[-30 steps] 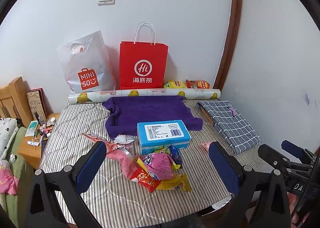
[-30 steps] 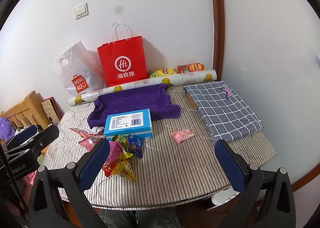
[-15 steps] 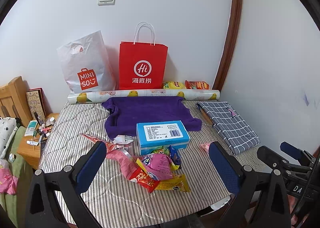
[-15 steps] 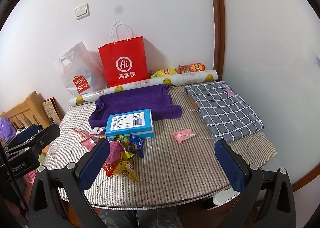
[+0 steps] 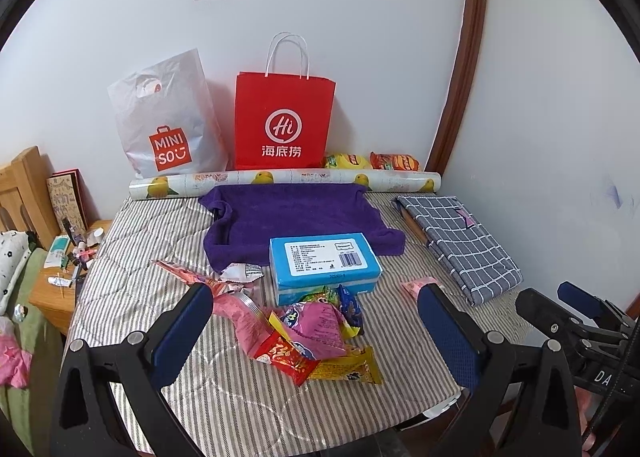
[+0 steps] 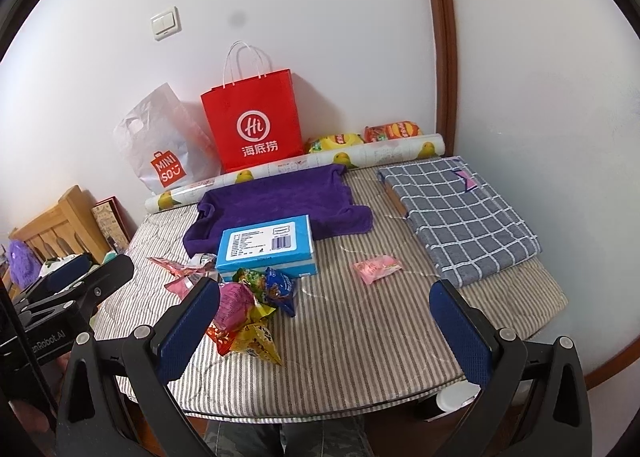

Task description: Organize snacks

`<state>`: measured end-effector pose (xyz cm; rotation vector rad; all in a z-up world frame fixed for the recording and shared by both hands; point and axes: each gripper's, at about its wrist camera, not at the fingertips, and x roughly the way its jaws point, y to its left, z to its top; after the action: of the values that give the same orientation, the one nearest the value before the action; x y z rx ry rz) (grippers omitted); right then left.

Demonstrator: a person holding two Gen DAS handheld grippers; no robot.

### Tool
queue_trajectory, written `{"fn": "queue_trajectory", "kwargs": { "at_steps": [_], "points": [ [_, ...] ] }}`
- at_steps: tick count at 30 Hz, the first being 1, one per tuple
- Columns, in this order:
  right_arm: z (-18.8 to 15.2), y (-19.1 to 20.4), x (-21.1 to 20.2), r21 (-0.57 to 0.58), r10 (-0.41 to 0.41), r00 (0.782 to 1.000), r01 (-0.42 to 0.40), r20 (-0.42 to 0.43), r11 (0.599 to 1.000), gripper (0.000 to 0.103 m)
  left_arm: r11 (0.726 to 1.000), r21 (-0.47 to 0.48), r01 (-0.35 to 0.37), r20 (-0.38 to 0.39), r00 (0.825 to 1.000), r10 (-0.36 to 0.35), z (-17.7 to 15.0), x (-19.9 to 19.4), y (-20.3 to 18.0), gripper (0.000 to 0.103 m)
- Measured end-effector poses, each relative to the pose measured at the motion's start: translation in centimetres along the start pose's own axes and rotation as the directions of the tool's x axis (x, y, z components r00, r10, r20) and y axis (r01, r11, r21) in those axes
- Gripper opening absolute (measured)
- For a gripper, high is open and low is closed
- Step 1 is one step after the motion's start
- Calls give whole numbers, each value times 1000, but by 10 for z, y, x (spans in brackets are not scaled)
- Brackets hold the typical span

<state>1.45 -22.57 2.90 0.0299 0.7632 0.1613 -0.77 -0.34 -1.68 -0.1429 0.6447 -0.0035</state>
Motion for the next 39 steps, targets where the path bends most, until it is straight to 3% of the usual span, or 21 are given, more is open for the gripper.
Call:
{"fn": "queue_trajectory", "kwargs": {
  "at_steps": [11, 24, 32, 39],
  "points": [
    [-7, -9, 42, -40, -43, 998, 42, -40, 998, 103, 999, -26, -38, -61, 997, 36, -7, 38, 23, 103],
    [-32, -69, 136, 7, -83, 985, 85, -153, 996, 99, 988, -93, -125, -170, 979, 108, -24, 99, 77, 102],
    [-19, -69, 195, -100, -117, 983, 103, -139, 990, 98, 984, -101, -147, -199, 972, 125, -23, 120, 91, 102],
    [-20, -78, 247, -143, -104, 973, 76, -205, 987, 98, 981, -102, -165, -214, 967, 141, -20, 135, 104, 102]
  ]
}}
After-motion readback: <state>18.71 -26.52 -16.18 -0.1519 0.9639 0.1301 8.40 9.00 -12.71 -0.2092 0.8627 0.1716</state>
